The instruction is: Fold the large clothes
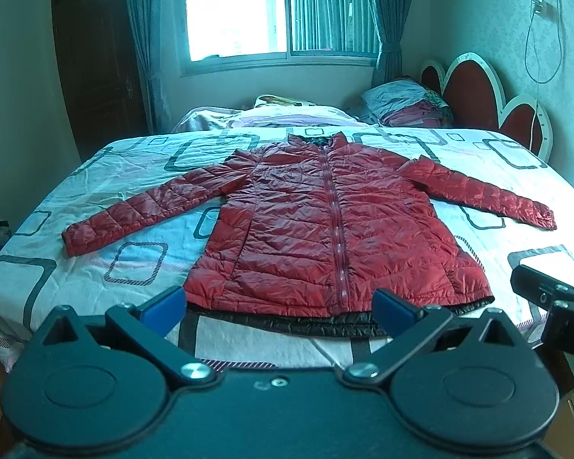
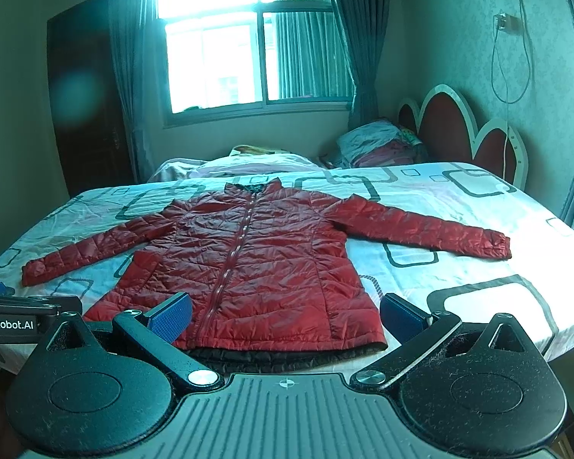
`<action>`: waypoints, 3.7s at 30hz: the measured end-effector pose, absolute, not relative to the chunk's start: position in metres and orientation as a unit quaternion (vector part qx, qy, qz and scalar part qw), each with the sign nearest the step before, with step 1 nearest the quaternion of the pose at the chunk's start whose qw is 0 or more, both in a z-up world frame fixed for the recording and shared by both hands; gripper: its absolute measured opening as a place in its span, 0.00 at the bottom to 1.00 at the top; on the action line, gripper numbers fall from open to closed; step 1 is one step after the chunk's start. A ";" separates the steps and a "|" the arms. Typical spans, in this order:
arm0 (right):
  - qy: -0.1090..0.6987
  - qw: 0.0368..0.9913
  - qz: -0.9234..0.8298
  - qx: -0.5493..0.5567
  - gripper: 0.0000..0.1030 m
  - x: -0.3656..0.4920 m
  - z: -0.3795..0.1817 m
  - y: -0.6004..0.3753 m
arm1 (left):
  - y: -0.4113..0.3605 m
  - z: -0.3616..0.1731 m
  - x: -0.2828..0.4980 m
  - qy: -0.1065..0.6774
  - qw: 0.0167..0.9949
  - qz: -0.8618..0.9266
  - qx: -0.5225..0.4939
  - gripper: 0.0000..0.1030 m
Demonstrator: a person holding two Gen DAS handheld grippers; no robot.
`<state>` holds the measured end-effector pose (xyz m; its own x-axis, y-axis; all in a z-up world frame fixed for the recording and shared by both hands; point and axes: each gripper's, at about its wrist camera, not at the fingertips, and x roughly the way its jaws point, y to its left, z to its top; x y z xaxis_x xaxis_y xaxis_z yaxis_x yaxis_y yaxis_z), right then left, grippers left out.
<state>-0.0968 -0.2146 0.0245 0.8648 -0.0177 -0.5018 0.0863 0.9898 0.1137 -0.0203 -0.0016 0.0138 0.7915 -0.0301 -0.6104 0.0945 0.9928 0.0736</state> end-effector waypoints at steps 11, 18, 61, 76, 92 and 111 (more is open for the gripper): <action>0.259 0.963 -0.027 0.066 1.00 -0.094 0.025 -0.213 | 0.003 0.014 -0.019 0.322 0.945 -0.031 0.046 1.00; 0.259 0.963 -0.028 0.065 1.00 -0.094 0.024 -0.213 | 0.005 0.014 -0.019 0.323 0.945 -0.030 0.045 1.00; 0.322 0.928 -0.164 0.092 1.00 0.142 -0.052 -0.304 | 0.004 -0.063 0.264 0.377 0.923 0.000 0.075 1.00; 0.358 0.903 -0.218 0.097 1.00 0.225 -0.096 -0.387 | -0.011 -0.105 0.358 0.408 0.909 0.044 0.078 0.99; 0.433 0.835 -0.299 0.162 1.00 0.258 -0.172 -0.560 | -0.062 -0.140 0.429 0.432 0.892 0.098 0.091 0.99; 0.387 0.861 -0.299 0.136 0.05 0.281 -0.146 -0.568 | -0.052 -0.147 0.442 0.442 0.887 0.110 0.084 0.95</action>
<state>0.2812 -0.5683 -0.1458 0.5210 -0.4102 -0.7485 0.6207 0.7841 0.0024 0.4421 -0.0521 -0.1473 0.5860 0.2683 -0.7646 -0.1203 0.9619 0.2453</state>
